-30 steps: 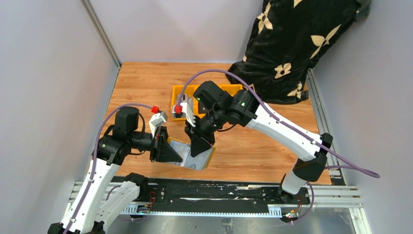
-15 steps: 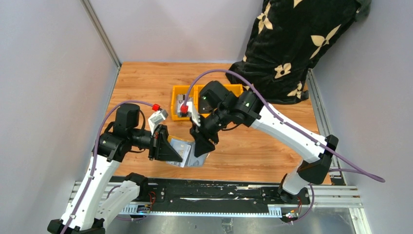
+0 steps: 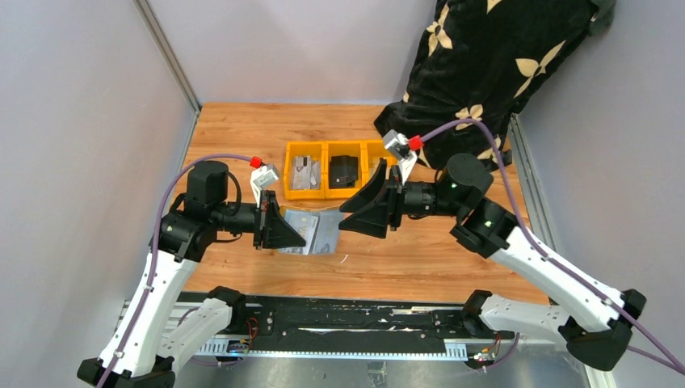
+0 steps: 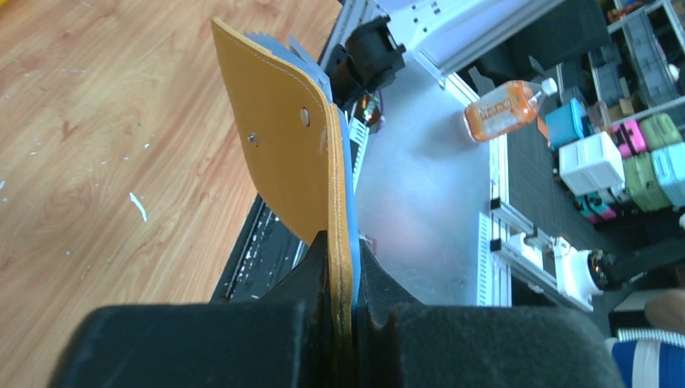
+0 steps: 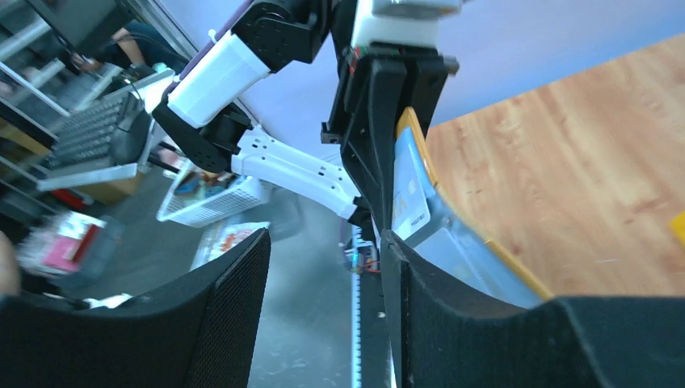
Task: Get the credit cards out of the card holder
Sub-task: Remove the credit card from the card holder.
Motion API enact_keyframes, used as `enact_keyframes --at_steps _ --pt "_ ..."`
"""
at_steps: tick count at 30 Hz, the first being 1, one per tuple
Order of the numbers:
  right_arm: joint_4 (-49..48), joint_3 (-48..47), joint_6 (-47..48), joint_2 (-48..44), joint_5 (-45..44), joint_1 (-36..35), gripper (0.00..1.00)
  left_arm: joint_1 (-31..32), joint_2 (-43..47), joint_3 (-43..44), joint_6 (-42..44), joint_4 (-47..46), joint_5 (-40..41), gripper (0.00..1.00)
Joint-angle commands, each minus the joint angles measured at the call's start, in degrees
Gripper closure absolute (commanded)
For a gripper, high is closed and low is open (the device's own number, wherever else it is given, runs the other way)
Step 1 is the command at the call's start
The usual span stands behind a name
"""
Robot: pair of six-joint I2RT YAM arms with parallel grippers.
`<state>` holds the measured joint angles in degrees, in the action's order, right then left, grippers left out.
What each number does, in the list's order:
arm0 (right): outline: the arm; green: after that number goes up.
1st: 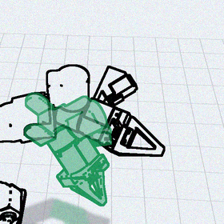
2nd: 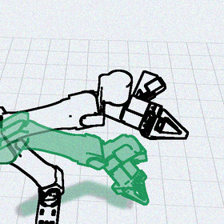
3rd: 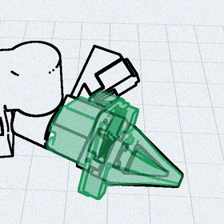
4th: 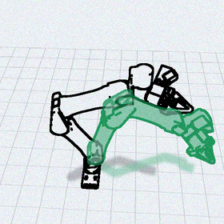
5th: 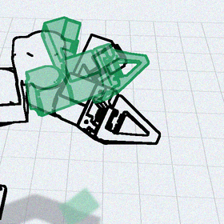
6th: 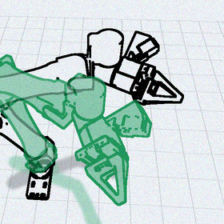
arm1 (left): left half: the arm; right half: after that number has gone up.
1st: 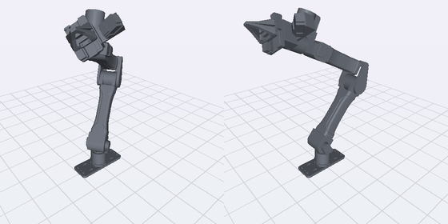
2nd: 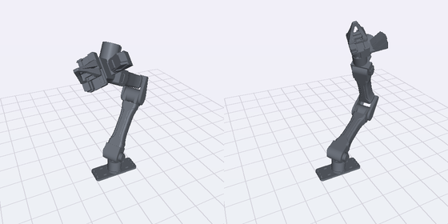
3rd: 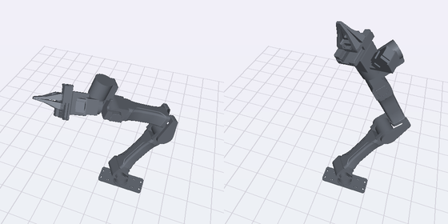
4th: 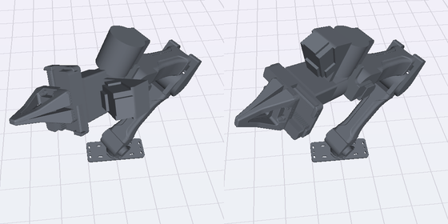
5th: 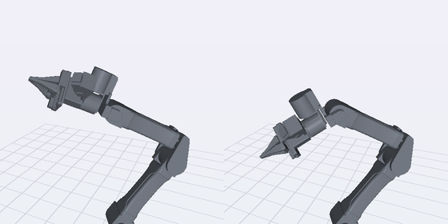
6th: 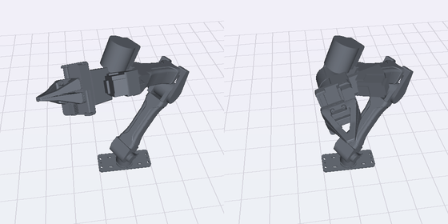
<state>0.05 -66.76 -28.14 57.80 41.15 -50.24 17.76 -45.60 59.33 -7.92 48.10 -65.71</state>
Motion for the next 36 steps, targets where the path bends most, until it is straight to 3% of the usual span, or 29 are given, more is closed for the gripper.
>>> enact_keyframes --at_steps 1,14,26,30,36 --pt "-20.92 9.0 -16.59 2.43 -0.37 -2.23 0.45 0.17 1.0 1.19 -7.22 -7.97 1.99 1.0" --pt "-25.16 10.71 -20.62 8.12 -0.69 -3.64 0.48 0.17 2.55 1.03 -12.07 -11.47 0.09 1.0" --pt "-22.37 8.01 -18.98 11.61 -1.1 -4.16 0.52 0.17 2.67 1.93 -13.27 -13.04 -1.86 1.0" --pt "-26.37 8.54 -20.98 12.12 -1.29 -4.4 0.64 0.17 2.75 1.54 -13.35 -13.27 -1.88 1.0" --pt "-30.34 7.75 -23.43 14.34 -1.9 -5.8 0.84 0.17 2.74 0.52 -14.49 -14.65 -2.52 0.9"
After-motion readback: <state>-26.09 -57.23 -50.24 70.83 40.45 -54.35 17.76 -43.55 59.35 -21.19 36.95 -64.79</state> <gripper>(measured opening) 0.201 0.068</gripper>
